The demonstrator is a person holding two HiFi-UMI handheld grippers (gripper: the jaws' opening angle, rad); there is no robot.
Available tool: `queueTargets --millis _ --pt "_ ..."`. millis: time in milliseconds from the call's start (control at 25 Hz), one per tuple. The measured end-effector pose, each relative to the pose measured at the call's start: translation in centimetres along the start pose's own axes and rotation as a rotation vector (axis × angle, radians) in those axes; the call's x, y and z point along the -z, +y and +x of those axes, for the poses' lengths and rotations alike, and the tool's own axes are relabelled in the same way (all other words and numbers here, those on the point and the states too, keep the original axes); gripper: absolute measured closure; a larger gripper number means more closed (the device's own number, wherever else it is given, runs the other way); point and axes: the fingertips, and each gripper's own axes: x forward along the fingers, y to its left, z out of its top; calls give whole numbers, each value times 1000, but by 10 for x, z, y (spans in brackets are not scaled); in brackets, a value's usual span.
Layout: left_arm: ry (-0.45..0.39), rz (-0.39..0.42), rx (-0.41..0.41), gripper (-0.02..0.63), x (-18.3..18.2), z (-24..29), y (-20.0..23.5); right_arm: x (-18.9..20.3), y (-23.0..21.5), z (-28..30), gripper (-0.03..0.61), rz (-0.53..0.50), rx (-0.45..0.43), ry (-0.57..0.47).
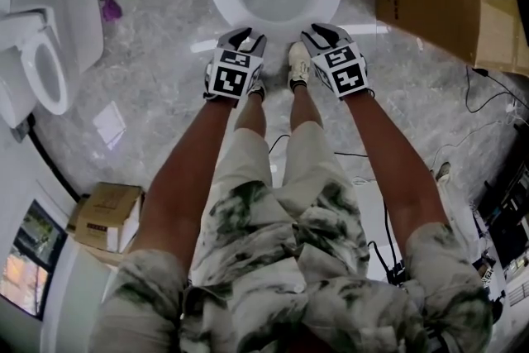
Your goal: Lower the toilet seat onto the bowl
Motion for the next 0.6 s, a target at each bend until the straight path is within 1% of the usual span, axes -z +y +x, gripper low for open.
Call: queueTargets --millis 120,240,600 --pt "18 15 -12 482 -3 10 11 5 -2 7 443 4 -2 10" --pt "34 30 -12 482 4 16 14 10 -3 14 442 9 -5 20" --pt "78 26 -12 480 25 29 19 23 -7 35 442 13 -7 51"
